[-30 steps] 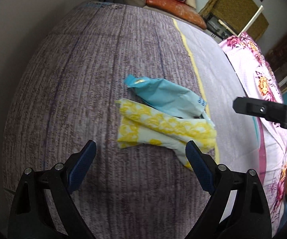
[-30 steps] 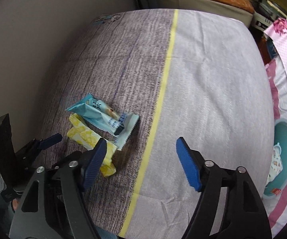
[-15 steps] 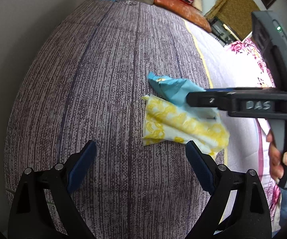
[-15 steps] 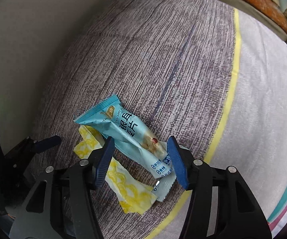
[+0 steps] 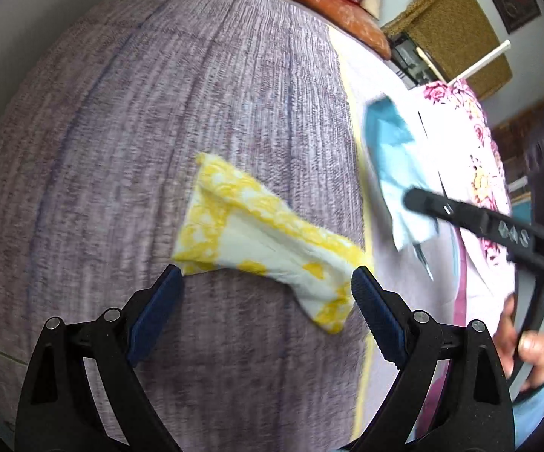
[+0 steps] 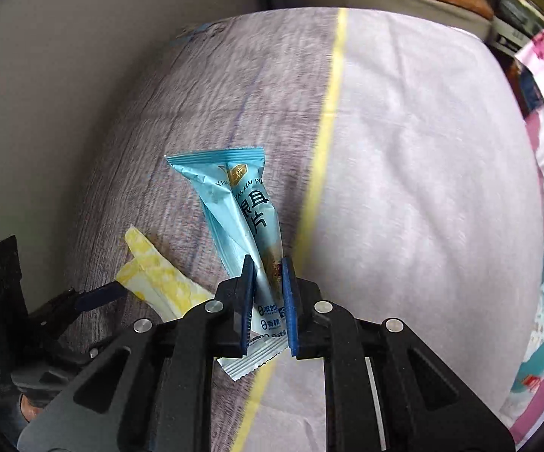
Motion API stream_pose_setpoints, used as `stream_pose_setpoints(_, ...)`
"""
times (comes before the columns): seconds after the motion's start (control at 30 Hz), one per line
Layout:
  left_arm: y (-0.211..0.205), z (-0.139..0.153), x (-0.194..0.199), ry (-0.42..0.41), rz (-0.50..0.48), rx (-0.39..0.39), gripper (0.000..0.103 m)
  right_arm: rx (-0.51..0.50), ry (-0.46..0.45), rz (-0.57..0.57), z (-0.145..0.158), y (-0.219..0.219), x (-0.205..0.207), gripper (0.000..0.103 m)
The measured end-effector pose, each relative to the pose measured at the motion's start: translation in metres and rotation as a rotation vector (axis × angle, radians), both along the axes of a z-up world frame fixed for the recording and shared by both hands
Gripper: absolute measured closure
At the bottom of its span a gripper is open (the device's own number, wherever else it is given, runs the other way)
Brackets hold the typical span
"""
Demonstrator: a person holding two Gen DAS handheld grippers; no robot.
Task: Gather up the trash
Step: 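Grasp the yellow wrapper with the left tool while the right tool grasps the blue wrapper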
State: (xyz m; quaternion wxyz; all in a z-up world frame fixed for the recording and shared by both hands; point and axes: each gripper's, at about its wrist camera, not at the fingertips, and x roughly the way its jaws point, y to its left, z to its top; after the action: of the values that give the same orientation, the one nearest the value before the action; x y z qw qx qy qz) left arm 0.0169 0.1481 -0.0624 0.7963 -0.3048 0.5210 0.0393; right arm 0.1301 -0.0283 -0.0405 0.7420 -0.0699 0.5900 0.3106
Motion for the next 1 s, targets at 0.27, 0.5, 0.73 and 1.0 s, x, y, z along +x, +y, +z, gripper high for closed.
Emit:
stream_pose_setpoints(0.27,-0.034,0.002,0.031,0.025,-0.003,0.083,0.013,0.051,-0.009,-0.096,0.007,-0.060,0.006,0.089)
stream_pose_setpoints(0.5,-0.061,0.007,0.069,0.030,-0.002,0.160,0.013,0.107,-0.004,-0.186,0.013,-0.116,0.005,0.089)
stream_pose_setpoints(0.73,-0.062,0.006,0.086,0.037,0.023,0.217,0.037,0.142,0.004,-0.249,0.015,-0.150,0.014,0.089)
stream_pose_setpoints(1.0,-0.068,0.008,0.094,0.019,-0.037,0.303,0.091,0.165,0.014,-0.265,0.010,-0.164,0.017,0.089)
